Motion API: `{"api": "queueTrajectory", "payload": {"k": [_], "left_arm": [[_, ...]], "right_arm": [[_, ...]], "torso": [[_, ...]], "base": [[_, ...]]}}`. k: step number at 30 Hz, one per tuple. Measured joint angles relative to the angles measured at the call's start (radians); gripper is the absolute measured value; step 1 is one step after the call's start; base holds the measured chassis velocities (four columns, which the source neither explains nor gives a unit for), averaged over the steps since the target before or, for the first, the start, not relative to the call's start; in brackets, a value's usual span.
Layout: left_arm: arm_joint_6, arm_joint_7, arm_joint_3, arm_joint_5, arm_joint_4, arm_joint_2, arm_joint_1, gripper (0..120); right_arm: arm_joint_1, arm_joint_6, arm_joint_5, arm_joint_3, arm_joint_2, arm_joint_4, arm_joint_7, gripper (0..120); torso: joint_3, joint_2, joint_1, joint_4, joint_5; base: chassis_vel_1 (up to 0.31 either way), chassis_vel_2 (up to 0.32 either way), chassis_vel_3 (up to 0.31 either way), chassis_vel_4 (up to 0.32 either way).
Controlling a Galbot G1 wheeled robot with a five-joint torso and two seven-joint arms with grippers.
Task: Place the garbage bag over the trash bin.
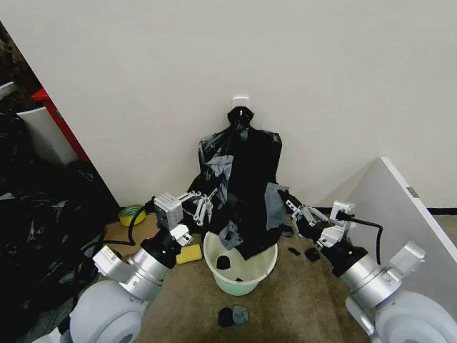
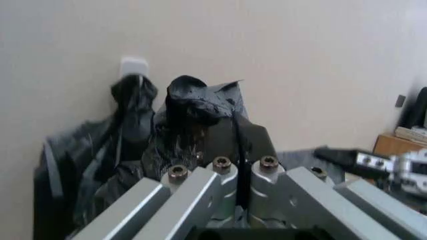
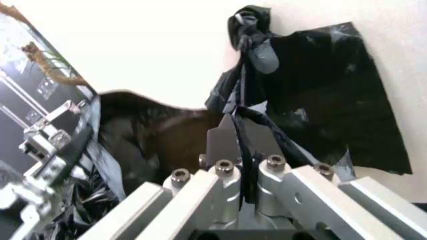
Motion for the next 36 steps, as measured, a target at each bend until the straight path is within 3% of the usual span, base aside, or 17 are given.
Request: {"api": "queueTrajectory", "payload": {"k": [3,8,14,16,20,24,30,36], "left_arm": [[-0.007,0.000,0.021,0.006,0.020,-0.011,-0.006,0],[-0.054,0.000,0.114,0.057,0.146,-0.055,-0.048,0],[-0.067,-0.003,0.165,0.064,0.224,-0.082,-0.091,0],[-0.070,-0.014,0.208,0.060,0.293,-0.112,-0.133,0],[-0.070,-0.029,0.243,0.055,0.343,-0.154,-0.141,0],[-0.069,-0.035,0.243,0.058,0.348,-0.153,-0.115,0],[-0.074,-0.039,0.170,0.079,0.313,-0.107,-0.055,0],[-0.074,-0.047,0.131,0.094,0.306,-0.106,-0.017,0]], "right_arm": [[-0.005,0.000,-0.001,-0.001,0.009,0.000,0.002,0],[-0.007,0.011,-0.034,-0.039,0.050,-0.001,-0.007,0],[0.014,0.026,-0.073,-0.067,0.071,-0.001,-0.026,0],[0.020,0.031,-0.086,-0.073,0.075,-0.016,-0.036,0],[-0.014,0.046,-0.136,-0.119,0.100,-0.057,-0.041,0],[-0.041,0.056,-0.178,-0.164,0.134,-0.098,-0.045,0],[-0.027,0.065,-0.201,-0.235,0.215,-0.181,-0.048,0],[-0.024,0.065,-0.198,-0.265,0.234,-0.203,-0.035,0]], "torso": [[0.000,0.000,0.000,0.0000,0.0003],[0.000,0.000,0.000,-0.0001,0.0001],[0.000,0.000,0.000,0.0001,0.0001],[0.000,0.000,0.000,0.0000,0.0001],[0.000,0.000,0.000,-0.0002,0.0000],[0.000,0.000,0.000,-0.0002,0.0000],[0.000,0.000,0.000,0.0000,0.0001],[0.000,0.000,0.000,0.0001,-0.0002]], "base": [[0.000,0.000,0.000,0.000],[0.000,0.000,0.000,0.000],[0.000,0.000,0.000,0.000],[0.000,0.000,0.000,0.000],[0.000,0.000,0.000,0.000],[0.000,0.000,0.000,0.000],[0.000,0.000,0.000,0.000],[0.000,0.000,0.000,0.000]]}}
